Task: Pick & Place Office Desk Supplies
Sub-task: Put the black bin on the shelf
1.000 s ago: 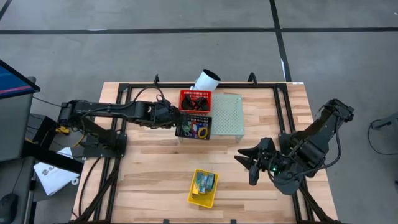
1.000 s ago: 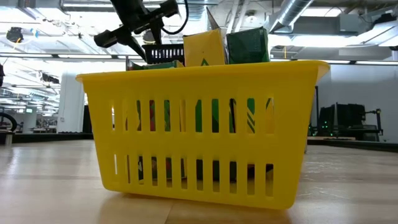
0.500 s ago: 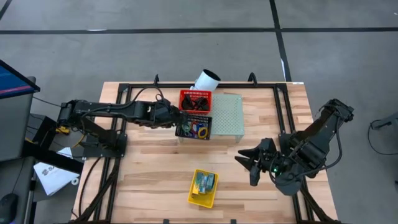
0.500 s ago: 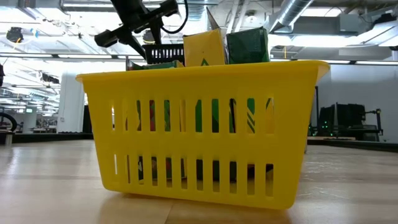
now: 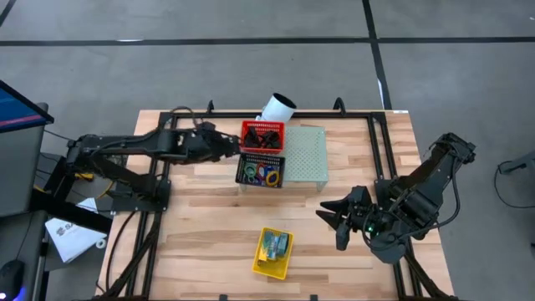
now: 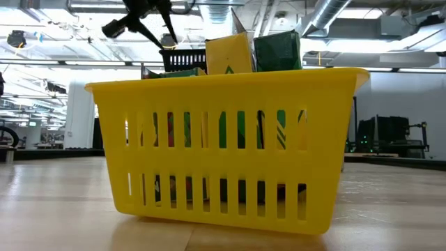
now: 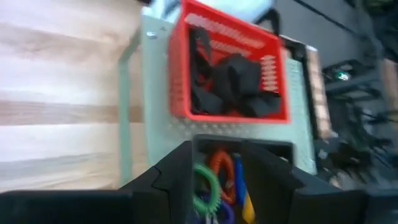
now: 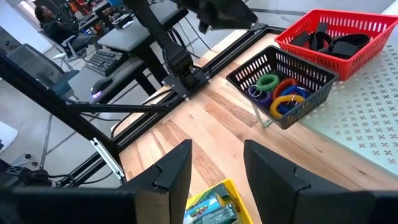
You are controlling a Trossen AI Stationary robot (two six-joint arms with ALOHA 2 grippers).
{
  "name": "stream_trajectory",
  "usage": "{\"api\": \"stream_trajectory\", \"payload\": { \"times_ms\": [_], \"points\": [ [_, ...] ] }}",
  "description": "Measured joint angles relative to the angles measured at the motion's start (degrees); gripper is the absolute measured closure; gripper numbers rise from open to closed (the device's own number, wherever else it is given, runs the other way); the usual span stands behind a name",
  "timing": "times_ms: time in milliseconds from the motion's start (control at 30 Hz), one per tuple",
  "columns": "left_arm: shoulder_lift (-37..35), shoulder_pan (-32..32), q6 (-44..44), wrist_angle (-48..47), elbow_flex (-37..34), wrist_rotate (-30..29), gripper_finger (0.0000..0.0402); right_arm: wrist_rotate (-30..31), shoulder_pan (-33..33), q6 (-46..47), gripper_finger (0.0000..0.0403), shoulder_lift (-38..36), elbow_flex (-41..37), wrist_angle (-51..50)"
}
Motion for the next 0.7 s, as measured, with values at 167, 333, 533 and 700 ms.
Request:
{"api": "stream_trajectory", "payload": {
  "times_ms": [167, 333, 533, 700],
  "points": [
    [-4.6, -1.21, 5.79, 0.09, -0.01, 5.3, 0.0275, 0.04, 0.0, 0.0, 0.026, -0.02, 0.0, -0.12],
    [-7.2, -4.38, 11.73, 2.12, 0.04, 10.4, 0.0332, 0.52, -0.02, 0.0, 0.026, -0.02, 0.0, -0.09],
    [-5.55, -13.19, 14.46, 6.11, -1.3, 15.06, 0.0394, 0.52, -0.72, 0.03, 0.026, -0.02, 0.0, 0.1],
    [-1.66, -22.75, 15.66, 19.73, -6.51, 12.37, 0.04, 0.55, -0.83, 1.5, 0.026, -0.02, 0.0, -0.35]
  ]
}}
